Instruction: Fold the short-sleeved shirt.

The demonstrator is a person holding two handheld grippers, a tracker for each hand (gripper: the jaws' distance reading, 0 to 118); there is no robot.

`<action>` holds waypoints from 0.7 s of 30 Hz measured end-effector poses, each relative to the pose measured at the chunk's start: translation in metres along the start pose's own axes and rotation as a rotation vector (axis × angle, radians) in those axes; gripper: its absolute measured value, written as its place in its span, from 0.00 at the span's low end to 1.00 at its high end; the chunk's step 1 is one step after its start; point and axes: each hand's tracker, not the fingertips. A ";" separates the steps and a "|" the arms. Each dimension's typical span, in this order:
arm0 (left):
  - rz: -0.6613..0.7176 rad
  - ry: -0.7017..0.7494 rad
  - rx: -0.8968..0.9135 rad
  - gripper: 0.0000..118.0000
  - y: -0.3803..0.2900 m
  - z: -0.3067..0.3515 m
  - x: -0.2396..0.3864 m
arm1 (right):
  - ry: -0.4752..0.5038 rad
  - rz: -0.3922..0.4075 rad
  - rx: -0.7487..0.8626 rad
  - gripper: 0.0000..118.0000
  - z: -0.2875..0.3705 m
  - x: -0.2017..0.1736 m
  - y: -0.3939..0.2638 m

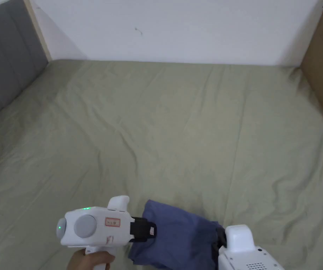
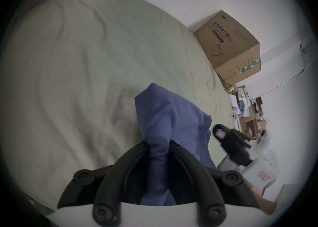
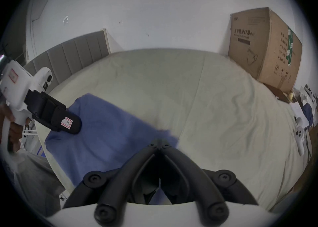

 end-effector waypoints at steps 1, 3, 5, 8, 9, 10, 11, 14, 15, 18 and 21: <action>-0.024 0.038 0.013 0.14 0.009 0.011 -0.009 | -0.005 0.008 0.014 0.00 0.004 0.002 0.007; -0.051 0.095 0.027 0.14 0.024 0.035 -0.029 | -0.010 0.025 0.056 0.00 0.009 0.004 0.021; -0.065 0.165 0.042 0.14 0.040 0.061 -0.054 | -0.015 0.035 0.081 0.00 0.012 0.005 0.033; -0.047 0.283 0.078 0.14 0.061 0.105 -0.099 | -0.023 0.037 0.113 0.00 0.013 0.003 0.050; -0.044 0.326 0.087 0.14 0.071 0.118 -0.116 | -0.023 0.036 0.122 0.00 0.012 0.001 0.055; -0.044 0.375 0.099 0.14 0.078 0.133 -0.134 | -0.024 0.034 0.132 0.00 0.010 0.000 0.059; -0.038 0.425 0.106 0.14 0.084 0.146 -0.150 | -0.024 0.036 0.135 0.00 0.008 -0.002 0.063; -0.014 0.534 0.112 0.14 0.100 0.182 -0.193 | -0.022 0.045 0.147 0.00 -0.001 -0.010 0.072; -0.003 0.558 0.121 0.14 0.104 0.192 -0.207 | -0.023 0.048 0.149 0.00 -0.004 -0.013 0.075; 0.046 0.606 0.122 0.14 0.113 0.210 -0.241 | -0.020 0.049 0.152 0.00 -0.016 -0.020 0.082; 0.093 0.599 0.103 0.14 0.116 0.206 -0.265 | -0.020 0.049 0.149 0.00 -0.029 -0.026 0.087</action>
